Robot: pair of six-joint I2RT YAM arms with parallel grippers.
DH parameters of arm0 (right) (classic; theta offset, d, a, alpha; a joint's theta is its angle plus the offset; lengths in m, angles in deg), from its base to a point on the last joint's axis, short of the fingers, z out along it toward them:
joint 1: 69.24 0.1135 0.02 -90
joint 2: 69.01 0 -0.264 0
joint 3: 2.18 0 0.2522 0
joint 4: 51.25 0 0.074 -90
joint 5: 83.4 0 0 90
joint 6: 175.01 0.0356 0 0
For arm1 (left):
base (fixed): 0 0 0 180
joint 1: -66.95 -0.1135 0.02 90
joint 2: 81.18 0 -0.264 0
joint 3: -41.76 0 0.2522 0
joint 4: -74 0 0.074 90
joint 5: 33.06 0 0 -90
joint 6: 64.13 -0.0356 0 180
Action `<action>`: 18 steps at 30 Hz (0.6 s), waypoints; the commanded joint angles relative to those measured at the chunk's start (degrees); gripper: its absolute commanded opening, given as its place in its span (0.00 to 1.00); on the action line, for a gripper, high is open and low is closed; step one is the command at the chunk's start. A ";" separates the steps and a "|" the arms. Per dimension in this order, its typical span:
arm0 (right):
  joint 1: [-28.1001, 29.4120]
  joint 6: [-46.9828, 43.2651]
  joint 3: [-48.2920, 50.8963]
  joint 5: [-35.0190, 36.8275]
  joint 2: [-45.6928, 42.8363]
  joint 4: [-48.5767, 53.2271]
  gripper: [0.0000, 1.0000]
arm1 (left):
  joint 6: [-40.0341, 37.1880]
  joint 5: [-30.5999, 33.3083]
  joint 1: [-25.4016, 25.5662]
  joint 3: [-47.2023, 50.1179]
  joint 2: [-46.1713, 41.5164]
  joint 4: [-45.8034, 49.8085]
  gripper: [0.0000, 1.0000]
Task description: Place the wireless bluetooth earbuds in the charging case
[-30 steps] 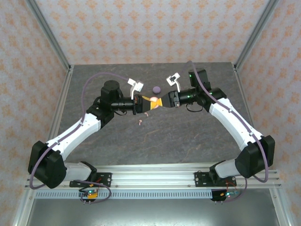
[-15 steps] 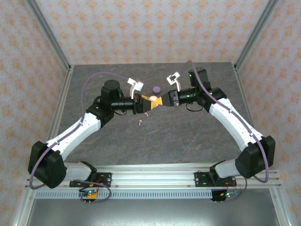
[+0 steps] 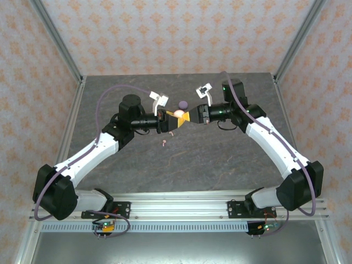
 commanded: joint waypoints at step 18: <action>0.41 -5.09 -1.14 0.73 -2.93 5.56 0.45 | -8.61 -3.45 0.23 -0.18 -1.74 3.80 0.15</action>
